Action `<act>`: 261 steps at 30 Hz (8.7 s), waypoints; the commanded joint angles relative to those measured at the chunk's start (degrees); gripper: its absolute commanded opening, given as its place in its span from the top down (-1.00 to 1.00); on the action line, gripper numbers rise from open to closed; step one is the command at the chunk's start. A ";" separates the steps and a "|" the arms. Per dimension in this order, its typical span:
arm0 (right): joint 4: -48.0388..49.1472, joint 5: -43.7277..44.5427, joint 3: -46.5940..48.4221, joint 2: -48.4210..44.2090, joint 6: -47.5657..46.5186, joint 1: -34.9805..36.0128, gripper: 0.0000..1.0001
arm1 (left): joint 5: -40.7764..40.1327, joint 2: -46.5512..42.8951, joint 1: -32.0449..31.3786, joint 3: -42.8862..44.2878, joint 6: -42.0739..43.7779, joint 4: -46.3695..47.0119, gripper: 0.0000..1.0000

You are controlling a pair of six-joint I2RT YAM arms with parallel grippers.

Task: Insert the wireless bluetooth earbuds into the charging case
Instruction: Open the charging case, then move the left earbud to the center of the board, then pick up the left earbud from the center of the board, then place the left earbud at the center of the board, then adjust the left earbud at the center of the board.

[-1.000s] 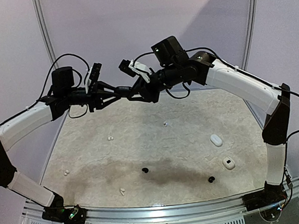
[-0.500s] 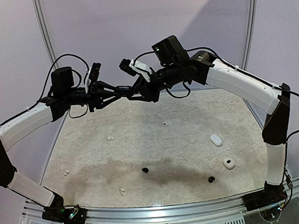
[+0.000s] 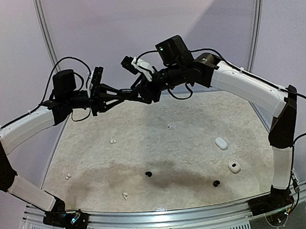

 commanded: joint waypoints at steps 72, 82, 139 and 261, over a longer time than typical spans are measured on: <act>-33.19 20.27 -48.33 -6.92 34.43 0.18 0.42 | -13.26 -17.69 -6.92 -20.24 -10.21 -3.97 1.00; -32.28 17.60 -51.65 -3.49 30.13 0.73 0.57 | -13.89 -18.18 -7.19 -19.27 -8.54 -6.27 1.00; -35.41 14.78 -60.79 -17.48 49.55 4.21 -0.02 | -14.46 -18.34 -7.19 -20.56 -5.91 -8.34 1.00; -22.35 22.57 -37.84 5.61 34.42 -14.39 1.00 | -14.59 -15.64 -4.89 -18.80 -5.13 -5.40 1.00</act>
